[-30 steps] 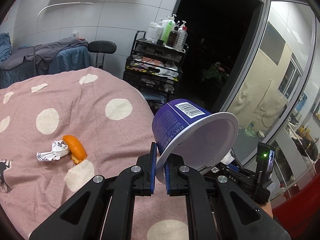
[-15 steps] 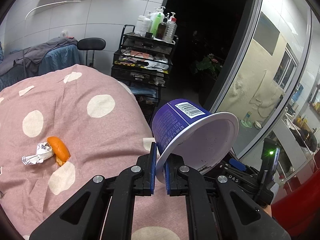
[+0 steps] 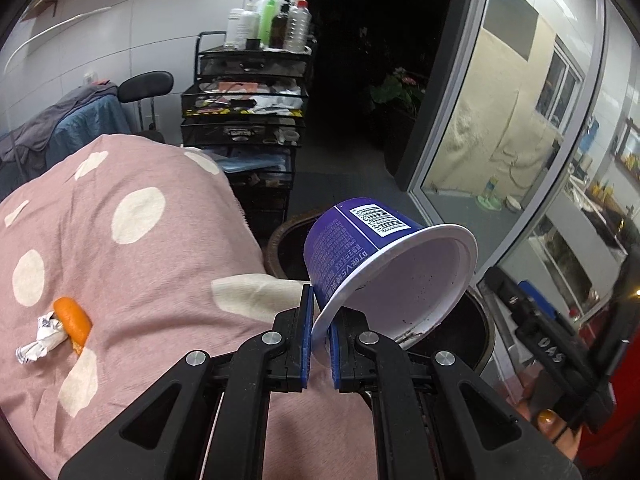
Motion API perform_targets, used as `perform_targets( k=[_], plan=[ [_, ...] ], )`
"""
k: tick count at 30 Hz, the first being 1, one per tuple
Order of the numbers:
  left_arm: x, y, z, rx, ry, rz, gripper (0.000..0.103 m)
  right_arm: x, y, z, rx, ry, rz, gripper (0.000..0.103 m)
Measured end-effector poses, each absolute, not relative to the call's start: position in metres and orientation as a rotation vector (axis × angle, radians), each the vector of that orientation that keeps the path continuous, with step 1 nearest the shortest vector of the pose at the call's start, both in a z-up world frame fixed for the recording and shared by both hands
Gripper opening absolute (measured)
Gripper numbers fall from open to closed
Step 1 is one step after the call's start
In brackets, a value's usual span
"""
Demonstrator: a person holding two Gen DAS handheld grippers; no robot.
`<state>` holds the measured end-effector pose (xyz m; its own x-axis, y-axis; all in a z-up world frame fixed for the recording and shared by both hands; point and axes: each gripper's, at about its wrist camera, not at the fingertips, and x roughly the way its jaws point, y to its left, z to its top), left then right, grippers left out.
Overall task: Collect trash
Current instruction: 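Open the right gripper over the bin while the left drops the yogurt cup in, then move both open grippers back to the foil wrapper and orange peel on the bed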
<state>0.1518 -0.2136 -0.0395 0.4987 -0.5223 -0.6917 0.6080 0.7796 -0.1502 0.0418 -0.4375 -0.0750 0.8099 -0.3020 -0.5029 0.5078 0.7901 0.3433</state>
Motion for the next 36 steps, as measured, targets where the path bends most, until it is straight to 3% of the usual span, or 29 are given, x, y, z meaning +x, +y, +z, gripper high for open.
perform_targets(
  k=[19,21,22,23,25,36],
  plan=[
    [0.154,-0.279,-0.075,0.326,0.925,-0.723,0.010,0.020,-0.442,-0.053,0.483,0.376,-0.484,0.093],
    [0.154,-0.284,-0.078,0.359,0.938,-0.730,0.018,0.021,-0.442,-0.053,0.485,0.374,-0.486,0.093],
    [0.154,-0.286,-0.079,0.375,0.945,-0.733,0.033,0.021,-0.443,-0.053,0.485,0.374,-0.488,0.093],
    [0.153,-0.288,-0.080,0.395,0.949,-0.734,0.056,0.021,-0.443,-0.053,0.485,0.374,-0.489,0.093],
    [0.149,-0.289,-0.080,0.422,0.928,-0.727,0.075,0.020,-0.443,-0.052,0.485,0.371,-0.492,0.094],
    [0.149,-0.262,-0.062,0.309,0.868,-0.729,0.091,0.018,-0.443,-0.053,0.484,0.358,-0.499,0.096]
  ],
)
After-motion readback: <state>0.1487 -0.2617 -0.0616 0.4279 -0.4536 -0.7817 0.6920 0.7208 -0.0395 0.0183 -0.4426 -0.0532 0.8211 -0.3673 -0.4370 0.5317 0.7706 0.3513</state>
